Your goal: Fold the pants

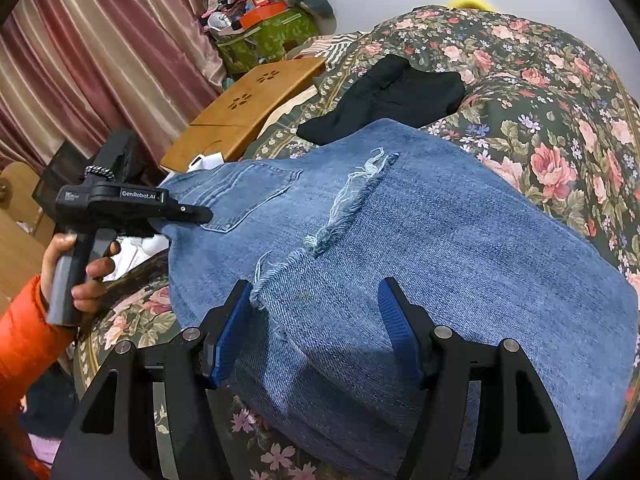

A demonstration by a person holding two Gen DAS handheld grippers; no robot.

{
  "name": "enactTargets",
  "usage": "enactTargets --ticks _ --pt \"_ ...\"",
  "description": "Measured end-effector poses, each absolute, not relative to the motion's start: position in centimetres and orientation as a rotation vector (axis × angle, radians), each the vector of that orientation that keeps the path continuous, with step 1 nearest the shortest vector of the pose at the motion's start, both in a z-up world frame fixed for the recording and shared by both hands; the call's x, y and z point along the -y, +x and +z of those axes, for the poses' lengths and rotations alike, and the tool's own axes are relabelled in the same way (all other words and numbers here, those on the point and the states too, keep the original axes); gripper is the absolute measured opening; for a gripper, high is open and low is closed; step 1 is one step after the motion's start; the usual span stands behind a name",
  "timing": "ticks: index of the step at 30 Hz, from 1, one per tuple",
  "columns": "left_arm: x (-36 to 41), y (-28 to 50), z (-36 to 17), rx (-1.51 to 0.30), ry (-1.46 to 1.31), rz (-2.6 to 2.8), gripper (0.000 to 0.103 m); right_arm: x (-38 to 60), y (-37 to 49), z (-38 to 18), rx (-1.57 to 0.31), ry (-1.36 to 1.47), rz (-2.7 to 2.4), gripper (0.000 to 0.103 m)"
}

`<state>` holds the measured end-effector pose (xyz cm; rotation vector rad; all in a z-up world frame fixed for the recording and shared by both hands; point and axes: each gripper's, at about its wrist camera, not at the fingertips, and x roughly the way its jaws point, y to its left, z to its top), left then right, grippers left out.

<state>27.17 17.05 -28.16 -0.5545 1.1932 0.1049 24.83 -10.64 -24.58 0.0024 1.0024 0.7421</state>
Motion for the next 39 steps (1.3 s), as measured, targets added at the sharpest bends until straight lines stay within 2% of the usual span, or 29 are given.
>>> enactTargets --ticks 5,13,22,30,39 --pt "-15.7 27.1 -23.8 -1.068 -0.413 0.134 0.031 13.4 24.5 -23.6 -1.025 0.103 0.696 0.058" --pt "-13.3 25.9 -13.6 -0.795 -0.141 0.203 0.029 23.0 23.0 -21.9 -0.962 0.167 0.493 0.059" --pt "-2.3 26.4 -7.8 -0.621 0.098 0.100 0.025 27.2 22.3 -24.7 -0.998 0.167 0.393 0.062" --pt "7.6 28.5 -6.6 -0.642 0.085 -0.157 0.019 27.3 22.3 -25.4 -0.988 0.191 0.422 0.062" --pt "16.3 30.1 -13.3 -0.890 0.123 -0.362 0.018 27.4 22.4 -25.4 -0.982 0.202 0.437 0.062"
